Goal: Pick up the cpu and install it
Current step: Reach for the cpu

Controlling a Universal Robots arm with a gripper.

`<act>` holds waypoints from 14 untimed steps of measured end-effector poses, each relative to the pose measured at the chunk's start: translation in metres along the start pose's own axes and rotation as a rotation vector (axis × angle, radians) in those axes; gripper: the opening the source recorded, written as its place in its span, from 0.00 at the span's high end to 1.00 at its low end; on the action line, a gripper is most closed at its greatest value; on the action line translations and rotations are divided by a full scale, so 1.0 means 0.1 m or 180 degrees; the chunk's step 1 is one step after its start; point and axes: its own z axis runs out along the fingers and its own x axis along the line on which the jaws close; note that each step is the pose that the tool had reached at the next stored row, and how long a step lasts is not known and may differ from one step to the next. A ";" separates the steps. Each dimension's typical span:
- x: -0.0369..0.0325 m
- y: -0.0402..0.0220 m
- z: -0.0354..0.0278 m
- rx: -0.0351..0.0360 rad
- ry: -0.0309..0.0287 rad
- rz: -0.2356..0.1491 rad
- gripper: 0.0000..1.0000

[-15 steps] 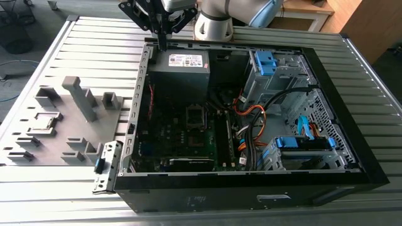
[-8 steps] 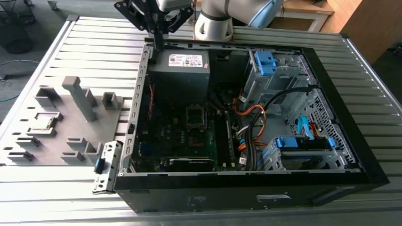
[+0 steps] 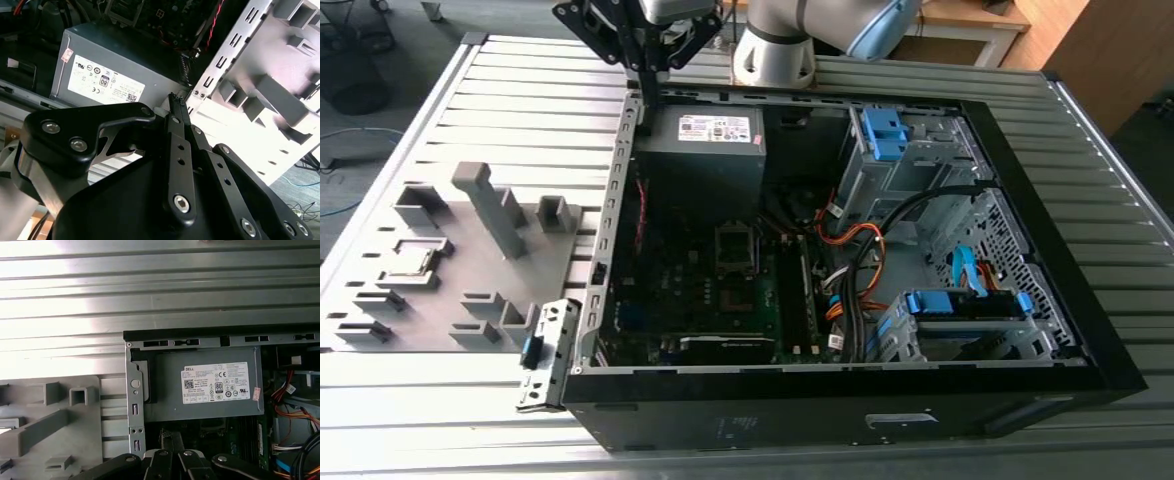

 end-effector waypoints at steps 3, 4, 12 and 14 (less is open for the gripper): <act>0.026 -0.002 0.000 0.0000 0.0000 0.0000 0.89; 0.036 -0.003 0.000 0.0000 0.0000 0.0000 0.89; 0.135 -0.010 -0.001 0.0000 0.0000 0.0000 0.89; 0.164 -0.013 0.000 0.0000 0.0000 0.0000 0.89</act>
